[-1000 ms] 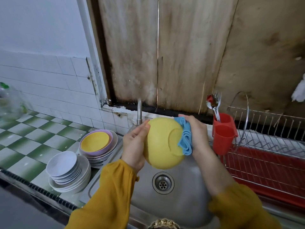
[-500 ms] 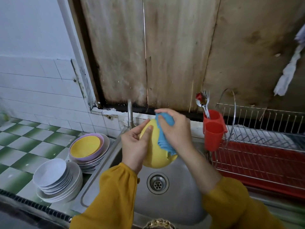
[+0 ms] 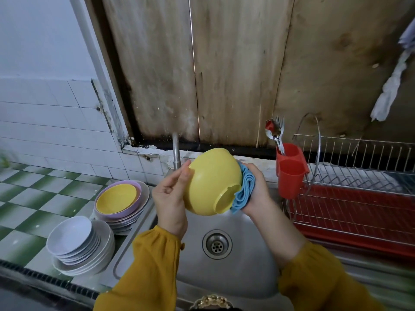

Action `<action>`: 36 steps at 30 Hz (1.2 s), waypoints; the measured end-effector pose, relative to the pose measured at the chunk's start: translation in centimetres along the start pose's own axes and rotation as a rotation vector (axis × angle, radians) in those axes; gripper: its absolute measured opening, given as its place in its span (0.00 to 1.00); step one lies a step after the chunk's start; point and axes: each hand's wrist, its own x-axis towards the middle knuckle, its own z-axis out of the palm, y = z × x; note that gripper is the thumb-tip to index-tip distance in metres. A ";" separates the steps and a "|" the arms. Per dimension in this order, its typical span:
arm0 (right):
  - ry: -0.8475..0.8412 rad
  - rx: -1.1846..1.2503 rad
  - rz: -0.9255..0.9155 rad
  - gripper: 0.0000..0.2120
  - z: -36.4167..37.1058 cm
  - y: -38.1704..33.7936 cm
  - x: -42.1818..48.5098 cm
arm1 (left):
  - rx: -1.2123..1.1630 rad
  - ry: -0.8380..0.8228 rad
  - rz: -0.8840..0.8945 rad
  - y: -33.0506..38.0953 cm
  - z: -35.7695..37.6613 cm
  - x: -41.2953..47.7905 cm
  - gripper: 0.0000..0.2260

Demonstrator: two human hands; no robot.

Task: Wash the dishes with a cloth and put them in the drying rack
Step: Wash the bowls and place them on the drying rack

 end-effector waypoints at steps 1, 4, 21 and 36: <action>0.014 0.016 -0.025 0.14 -0.1 0.1 0.1 | 0.045 -0.010 -0.020 -0.1 0.0 -0.1 0.16; 0.057 0.069 -0.222 0.08 -0.2 0.1 0.7 | 0.160 -0.113 -0.132 -0.3 -0.3 0.3 0.32; 0.019 -0.088 -0.352 0.16 0.4 -3.3 -1.4 | 0.513 -0.185 -0.085 2.0 0.0 1.0 0.57; -0.473 -0.499 -0.046 0.15 3.9 1.1 -4.4 | 0.839 -0.522 0.373 -0.9 -1.2 1.0 0.52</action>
